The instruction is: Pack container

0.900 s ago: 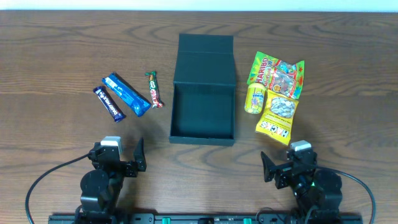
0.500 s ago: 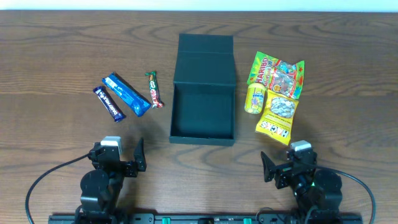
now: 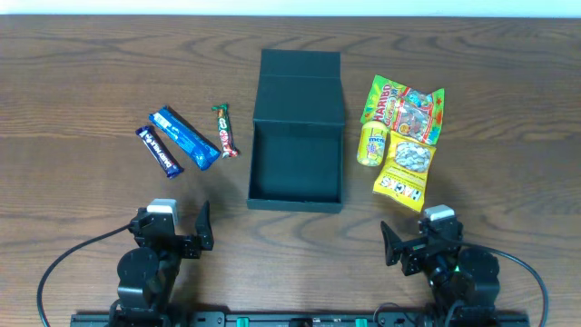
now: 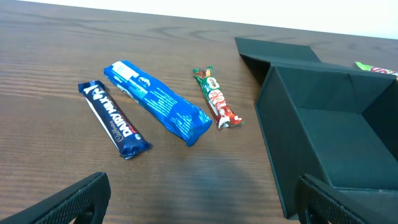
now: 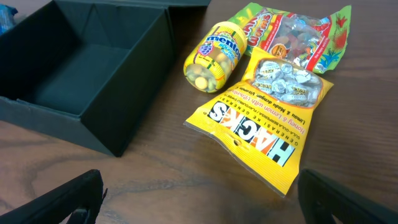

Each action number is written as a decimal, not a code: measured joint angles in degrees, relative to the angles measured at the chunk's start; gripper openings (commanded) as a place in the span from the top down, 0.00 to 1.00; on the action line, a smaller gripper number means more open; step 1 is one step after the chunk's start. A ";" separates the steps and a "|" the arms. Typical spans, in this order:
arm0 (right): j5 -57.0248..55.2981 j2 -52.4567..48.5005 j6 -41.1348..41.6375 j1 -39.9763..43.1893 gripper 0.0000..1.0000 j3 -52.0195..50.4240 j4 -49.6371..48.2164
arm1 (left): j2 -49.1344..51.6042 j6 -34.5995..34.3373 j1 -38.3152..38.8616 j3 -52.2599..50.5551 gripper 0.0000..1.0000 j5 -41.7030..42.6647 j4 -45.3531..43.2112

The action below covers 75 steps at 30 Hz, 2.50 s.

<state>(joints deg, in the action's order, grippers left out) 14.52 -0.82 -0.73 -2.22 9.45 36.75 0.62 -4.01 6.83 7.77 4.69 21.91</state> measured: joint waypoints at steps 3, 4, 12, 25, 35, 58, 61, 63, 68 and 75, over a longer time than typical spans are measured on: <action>0.00 0.00 0.00 0.00 0.01 0.00 0.00 | 0.00 0.00 0.00 0.00 0.05 0.00 0.00; 0.00 0.00 0.00 0.00 0.01 0.00 0.00 | 0.00 0.00 0.00 0.00 0.05 0.00 0.00; 0.00 0.00 0.00 0.00 0.01 0.00 0.00 | 0.00 0.00 0.00 0.00 0.05 0.00 0.00; 1.11 0.00 1.09 0.00 0.01 0.00 -0.52 | 0.00 0.00 0.00 0.00 0.05 0.00 0.00; 9.44 0.00 32.39 0.00 0.01 -0.02 -2.64 | 0.00 0.00 0.00 0.00 0.05 0.00 0.00; -9.09 -61.72 16.65 -0.04 0.01 48.83 -8.28 | -0.04 0.00 0.00 -0.13 0.05 0.00 -0.46; -10.43 -73.48 15.34 0.28 0.01 56.89 -4.59 | -0.04 0.00 0.00 -0.13 0.05 -0.02 -0.44; -10.95 -80.08 14.91 0.94 0.01 60.89 -2.75 | -0.04 0.00 0.00 -0.13 0.05 0.00 -0.44; -10.43 -94.01 14.53 6.10 0.01 66.99 -1.40 | -0.04 0.00 0.00 -0.13 0.05 0.00 -0.48; 0.39 -107.38 13.27 18.08 0.01 67.49 -5.07 | -0.04 0.00 0.00 -0.13 0.05 0.00 -0.46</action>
<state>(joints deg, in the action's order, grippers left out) 14.92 -108.20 12.53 15.86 76.95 31.68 0.58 -4.01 6.83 7.64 4.69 21.45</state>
